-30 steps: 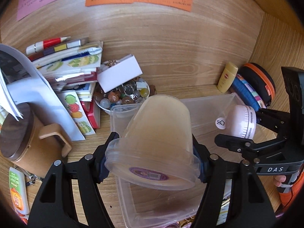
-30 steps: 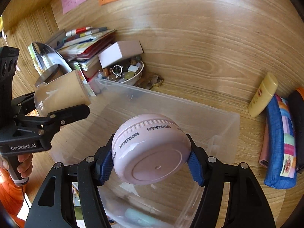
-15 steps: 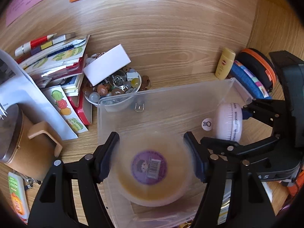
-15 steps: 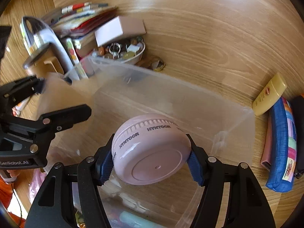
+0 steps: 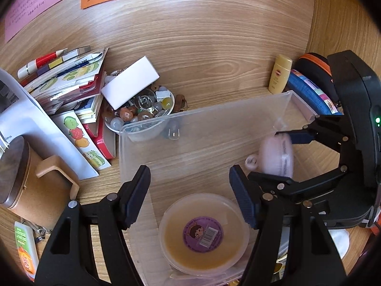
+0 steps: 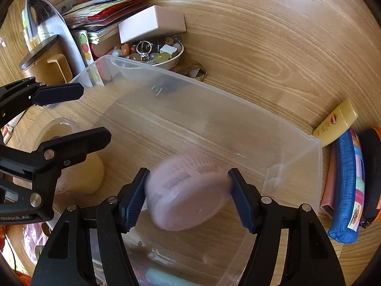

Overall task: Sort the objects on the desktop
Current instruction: 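Open both tools to drop the containers into the clear bin, then move both tools back toward the pile of items beside the bin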

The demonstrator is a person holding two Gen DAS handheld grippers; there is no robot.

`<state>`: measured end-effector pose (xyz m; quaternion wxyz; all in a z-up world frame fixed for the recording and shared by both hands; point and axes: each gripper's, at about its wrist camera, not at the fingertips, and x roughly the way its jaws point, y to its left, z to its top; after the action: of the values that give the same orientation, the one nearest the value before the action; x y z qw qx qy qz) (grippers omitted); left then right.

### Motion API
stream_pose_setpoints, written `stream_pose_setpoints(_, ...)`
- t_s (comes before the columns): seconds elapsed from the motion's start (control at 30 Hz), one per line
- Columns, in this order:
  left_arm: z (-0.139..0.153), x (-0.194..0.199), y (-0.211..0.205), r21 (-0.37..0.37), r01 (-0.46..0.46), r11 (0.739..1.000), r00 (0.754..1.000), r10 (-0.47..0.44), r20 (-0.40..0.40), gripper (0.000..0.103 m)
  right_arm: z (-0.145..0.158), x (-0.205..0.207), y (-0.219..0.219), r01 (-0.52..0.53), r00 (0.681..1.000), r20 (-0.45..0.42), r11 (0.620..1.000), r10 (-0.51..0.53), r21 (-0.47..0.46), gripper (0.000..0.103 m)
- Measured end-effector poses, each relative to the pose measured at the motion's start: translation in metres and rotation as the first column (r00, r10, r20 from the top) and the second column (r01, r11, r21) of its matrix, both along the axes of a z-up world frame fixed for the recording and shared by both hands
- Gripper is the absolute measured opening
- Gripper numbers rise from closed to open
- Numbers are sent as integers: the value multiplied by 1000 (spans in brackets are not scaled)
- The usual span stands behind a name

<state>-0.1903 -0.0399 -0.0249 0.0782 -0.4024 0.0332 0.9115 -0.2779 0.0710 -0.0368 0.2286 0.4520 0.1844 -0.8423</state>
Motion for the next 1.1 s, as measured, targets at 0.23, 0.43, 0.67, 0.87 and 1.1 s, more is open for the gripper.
stream_pose_setpoints(0.23, 7, 4, -6, 25, -12, 1000, 1000, 12, -27, 77, 13, 9, -3, -2, 998, -62, 1000, 3, 10, 77)
stream_pose_setpoints(0.43, 20, 12, -12, 36, -25, 999, 996, 29, -85, 87, 28, 23, -6, 4, 992, -122, 999, 1, 41, 80)
stream_pose_setpoints(0.67, 37, 26, -17, 46, -40, 998, 991, 46, -129, 92, 47, 43, 4, 21, 984, -180, 997, -8, 69, 81)
stream_pose_setpoints(0.87, 52, 48, -20, 50, -48, 998, 985, 55, -162, 94, 67, 64, 20, 34, 968, -248, 999, -23, 39, 87)
stream_pose_setpoints(1.1, 65, 75, -17, 33, -70, 997, 978, 75, -196, 99, 76, 92, 36, 32, 956, -293, 999, -31, 2, 88)
